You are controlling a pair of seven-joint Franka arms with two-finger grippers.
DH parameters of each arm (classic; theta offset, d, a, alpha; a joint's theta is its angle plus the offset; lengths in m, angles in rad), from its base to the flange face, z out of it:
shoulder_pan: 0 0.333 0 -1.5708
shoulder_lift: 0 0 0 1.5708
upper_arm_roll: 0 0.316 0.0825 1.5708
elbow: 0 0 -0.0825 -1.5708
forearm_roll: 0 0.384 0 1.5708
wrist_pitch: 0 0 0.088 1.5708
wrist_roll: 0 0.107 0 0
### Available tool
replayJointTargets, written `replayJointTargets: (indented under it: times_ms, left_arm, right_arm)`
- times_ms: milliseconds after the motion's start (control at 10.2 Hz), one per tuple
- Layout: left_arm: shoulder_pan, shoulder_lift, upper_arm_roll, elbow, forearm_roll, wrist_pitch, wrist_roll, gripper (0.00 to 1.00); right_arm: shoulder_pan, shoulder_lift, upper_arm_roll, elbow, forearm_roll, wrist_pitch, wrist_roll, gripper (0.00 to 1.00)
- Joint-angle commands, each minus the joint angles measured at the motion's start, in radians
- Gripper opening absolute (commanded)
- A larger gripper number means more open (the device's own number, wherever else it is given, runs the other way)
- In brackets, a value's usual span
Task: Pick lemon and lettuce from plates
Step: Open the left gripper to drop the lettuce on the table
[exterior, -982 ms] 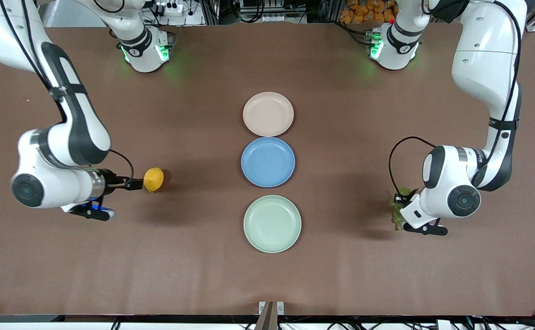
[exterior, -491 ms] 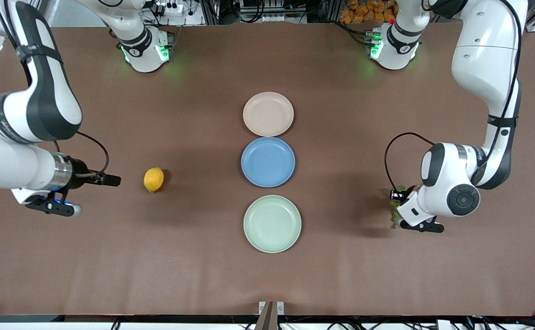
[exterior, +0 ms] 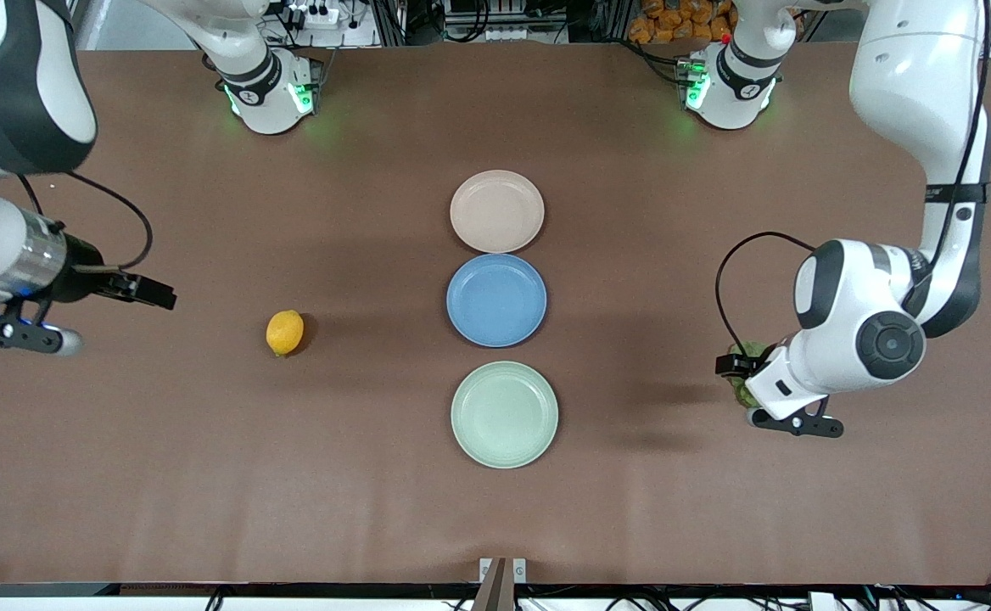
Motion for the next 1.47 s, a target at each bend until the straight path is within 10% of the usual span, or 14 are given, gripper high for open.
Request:
replayJointTargets:
  times_ms: [0, 1374]
  left_arm:
    - [0.005, -0.060, -0.003, 0.007, 0.010, -0.018, 0.013, 1.00]
    - [0.029, -0.459, 0.005, 0.001, 0.027, -0.312, -0.118, 1.00]
  right_arm:
    - [0.036, -0.086, -0.013, -0.020, -0.014, -0.007, -0.020, 1.00]
    - [0.098, -0.170, -0.076, -0.008, 0.001, -0.021, -0.222, 1.00]
